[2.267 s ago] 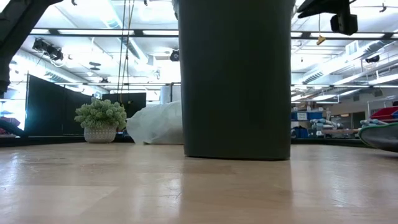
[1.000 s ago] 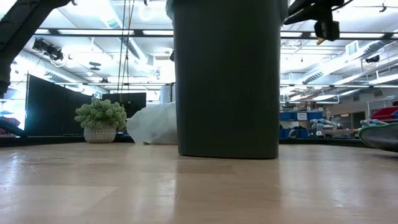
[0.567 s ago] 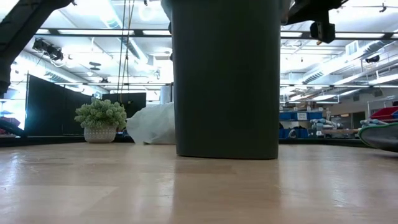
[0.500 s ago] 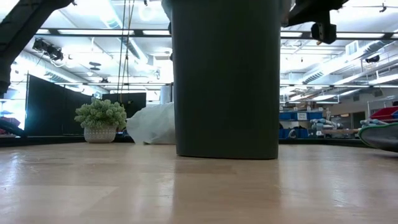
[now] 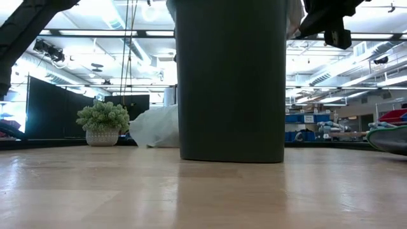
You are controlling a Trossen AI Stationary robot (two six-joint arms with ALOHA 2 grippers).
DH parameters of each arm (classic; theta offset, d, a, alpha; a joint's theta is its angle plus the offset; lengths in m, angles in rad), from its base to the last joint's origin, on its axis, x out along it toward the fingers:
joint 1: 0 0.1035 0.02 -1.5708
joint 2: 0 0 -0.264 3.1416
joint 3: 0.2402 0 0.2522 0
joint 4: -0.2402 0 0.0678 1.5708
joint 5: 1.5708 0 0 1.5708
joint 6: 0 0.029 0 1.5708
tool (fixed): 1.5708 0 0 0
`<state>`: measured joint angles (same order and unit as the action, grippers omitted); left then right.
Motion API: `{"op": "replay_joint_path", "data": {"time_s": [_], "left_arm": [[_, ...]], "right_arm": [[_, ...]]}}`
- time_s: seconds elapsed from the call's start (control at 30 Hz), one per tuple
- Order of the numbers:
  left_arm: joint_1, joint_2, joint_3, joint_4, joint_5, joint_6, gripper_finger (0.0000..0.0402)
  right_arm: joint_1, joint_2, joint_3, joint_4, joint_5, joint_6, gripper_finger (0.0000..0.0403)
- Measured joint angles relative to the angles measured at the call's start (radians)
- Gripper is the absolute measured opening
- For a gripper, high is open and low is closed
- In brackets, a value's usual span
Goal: Place trash/remove bag and relplace
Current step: Insert the new blue trash bag into the trash bin
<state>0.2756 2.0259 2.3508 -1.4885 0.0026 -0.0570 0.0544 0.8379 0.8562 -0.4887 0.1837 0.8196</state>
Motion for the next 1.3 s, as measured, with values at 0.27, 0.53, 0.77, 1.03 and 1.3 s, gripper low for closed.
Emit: {"op": "replay_joint_path", "data": {"time_s": [0.27, 0.53, 0.77, 1.03, 1.3], "left_arm": [[0.0, 0.003, 0.0, -0.013, 0.04, 0.0, 0.0005], [-0.008, 0.003, 0.0, -0.013, 0.101, -0.029, 0.0005], [-0.014, 0.003, 0.0, -0.008, 0.097, -0.06, 0.0005], [-0.014, 0.003, 0.0, -0.024, 0.084, -0.055, 0.0005], [0.01, -0.028, 0.005, -0.072, 0.032, -0.025, 0.0006]], "right_arm": [[0.002, 0.077, 0.0, 0.001, -0.002, -0.001, 0.0], [0.002, 0.164, 0.0, 0.001, -0.012, -0.029, 0.0], [0.009, 0.213, 0.0, -0.004, 0.055, -0.112, 0.0], [0.011, 0.269, 0.0, 0.012, 0.085, -0.167, 0.0], [0.011, 0.219, -0.001, -0.019, 0.048, -0.201, 0.0003]]}}
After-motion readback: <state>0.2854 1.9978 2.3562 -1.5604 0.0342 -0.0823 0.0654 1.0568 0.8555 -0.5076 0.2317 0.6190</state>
